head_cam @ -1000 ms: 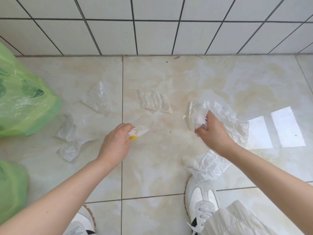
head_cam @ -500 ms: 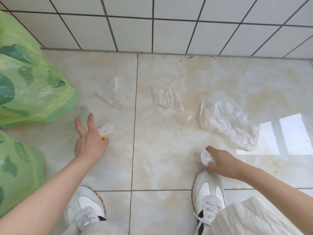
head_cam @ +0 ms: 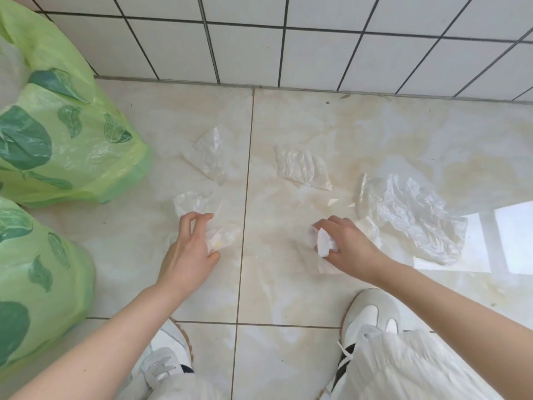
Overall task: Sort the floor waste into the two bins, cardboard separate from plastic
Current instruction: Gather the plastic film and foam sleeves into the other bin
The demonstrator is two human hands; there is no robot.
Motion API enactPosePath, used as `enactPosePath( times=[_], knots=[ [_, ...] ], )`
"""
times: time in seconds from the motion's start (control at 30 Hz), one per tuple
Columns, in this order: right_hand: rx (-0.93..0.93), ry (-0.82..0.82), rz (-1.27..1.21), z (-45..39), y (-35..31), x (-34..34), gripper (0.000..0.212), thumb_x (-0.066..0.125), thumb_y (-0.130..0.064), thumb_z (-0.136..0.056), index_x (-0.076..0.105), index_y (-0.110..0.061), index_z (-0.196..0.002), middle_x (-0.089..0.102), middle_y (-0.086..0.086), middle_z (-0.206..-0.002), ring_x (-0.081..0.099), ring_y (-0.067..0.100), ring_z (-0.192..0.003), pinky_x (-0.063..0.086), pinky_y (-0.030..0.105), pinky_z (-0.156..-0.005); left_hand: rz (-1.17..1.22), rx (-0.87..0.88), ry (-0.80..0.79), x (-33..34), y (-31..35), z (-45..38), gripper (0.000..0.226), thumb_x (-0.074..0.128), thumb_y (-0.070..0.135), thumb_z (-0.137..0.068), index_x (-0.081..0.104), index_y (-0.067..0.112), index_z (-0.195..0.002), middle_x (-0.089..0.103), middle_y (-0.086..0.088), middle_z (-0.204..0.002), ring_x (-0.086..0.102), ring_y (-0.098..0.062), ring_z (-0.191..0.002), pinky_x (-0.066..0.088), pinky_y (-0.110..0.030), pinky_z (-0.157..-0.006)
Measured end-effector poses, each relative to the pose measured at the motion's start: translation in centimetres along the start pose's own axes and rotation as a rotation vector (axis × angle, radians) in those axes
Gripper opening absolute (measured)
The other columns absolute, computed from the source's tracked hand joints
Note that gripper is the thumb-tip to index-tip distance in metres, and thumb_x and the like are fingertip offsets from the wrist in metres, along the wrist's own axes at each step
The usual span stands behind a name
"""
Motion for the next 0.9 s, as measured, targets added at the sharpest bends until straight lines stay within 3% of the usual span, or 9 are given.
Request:
enactPosePath(
  times=[0.1,0.23,0.33,0.43,0.53,0.63,0.77,0.9],
  knots=[
    [-0.064,-0.011,0.021,-0.1,-1.1,0.1,0.056,0.057,-0.009,-0.08,0.045,-0.03,-0.131,0.047,-0.01,-0.104,0.041,0.017,-0.099,0.039,0.026,-0.083,0.014,0.083,0.042,-0.2,0.7,0.6,0.069,0.066,0.012,-0.074,0.037,0.023,-0.135,0.026,0.001,-0.136,0.057,-0.032,-0.069,0.051,-0.039,-0.065],
    [-0.041,0.027,0.06,0.4,-1.4,0.2,0.045,0.059,-0.011,-0.082,0.05,-0.024,-0.125,0.048,-0.008,-0.101,0.044,0.019,-0.1,0.036,0.023,-0.078,0.095,0.081,0.118,-1.0,0.5,0.5,0.063,0.069,0.009,-0.073,0.045,0.02,-0.131,0.034,0.0,-0.127,0.056,-0.027,-0.083,0.049,-0.036,-0.072],
    [0.009,0.096,0.103,1.3,-0.9,0.1,0.045,0.061,-0.012,-0.08,0.052,-0.02,-0.123,0.052,-0.001,-0.107,0.044,0.022,-0.099,0.04,0.028,-0.083,0.113,0.103,0.19,-1.7,0.3,-0.1,0.051,0.071,0.005,-0.072,0.055,0.012,-0.12,0.041,-0.004,-0.122,0.052,-0.027,-0.101,0.048,-0.04,-0.083],
    [0.098,0.025,0.21,2.4,-0.3,0.5,0.06,0.063,-0.042,-0.08,0.04,-0.028,-0.133,0.038,0.0,-0.126,0.035,0.028,-0.116,0.044,0.041,-0.094,-0.014,0.137,0.217,-2.1,-0.1,-1.2,0.035,0.071,0.006,-0.072,0.06,0.007,-0.105,0.039,-0.008,-0.138,0.038,-0.03,-0.122,0.05,-0.043,-0.085],
    [0.18,-0.152,0.354,3.4,0.6,2.0,0.082,0.055,-0.066,-0.072,0.02,-0.037,-0.14,0.014,0.0,-0.142,0.018,0.032,-0.132,0.043,0.048,-0.098,-0.076,0.096,0.102,-1.6,-0.9,-2.8,0.04,0.068,0.011,-0.078,0.052,0.012,-0.114,0.016,-0.005,-0.156,0.018,-0.029,-0.139,0.046,-0.042,-0.093],
    [0.147,-0.089,0.484,3.7,1.3,3.2,0.074,0.058,-0.059,-0.07,0.027,-0.038,-0.133,0.022,0.004,-0.142,0.03,0.038,-0.128,0.049,0.052,-0.086,-0.104,0.069,-0.026,-0.7,-1.5,-3.9,0.054,0.065,0.015,-0.08,0.043,0.021,-0.128,0.009,-0.002,-0.157,0.016,-0.03,-0.139,0.043,-0.043,-0.099],
    [0.114,0.008,0.566,2.8,1.5,3.5,0.07,0.076,-0.041,-0.051,0.05,-0.029,-0.114,0.047,0.01,-0.118,0.053,0.04,-0.098,0.053,0.046,-0.055,-0.15,0.077,-0.032,0.0,-2.0,-3.8,0.062,0.064,0.018,-0.079,0.04,0.022,-0.136,0.026,-0.003,-0.147,0.023,-0.03,-0.13,0.044,-0.043,-0.097],
    [0.11,0.065,0.576,1.6,1.4,3.1,0.069,0.085,-0.031,-0.043,0.053,-0.027,-0.105,0.055,0.01,-0.103,0.056,0.035,-0.082,0.047,0.038,-0.046,-0.231,0.09,0.01,0.2,-2.5,-3.3,0.057,0.066,0.018,-0.078,0.046,0.021,-0.131,0.04,-0.003,-0.133,0.033,-0.03,-0.118,0.051,-0.045,-0.079]
  ],
)
Point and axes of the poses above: each hand's wrist, its own z-axis away from the middle knuckle, its own x-axis out of the palm, y = z × x, the point moved 1 cm from there along -z, towards the middle knuckle
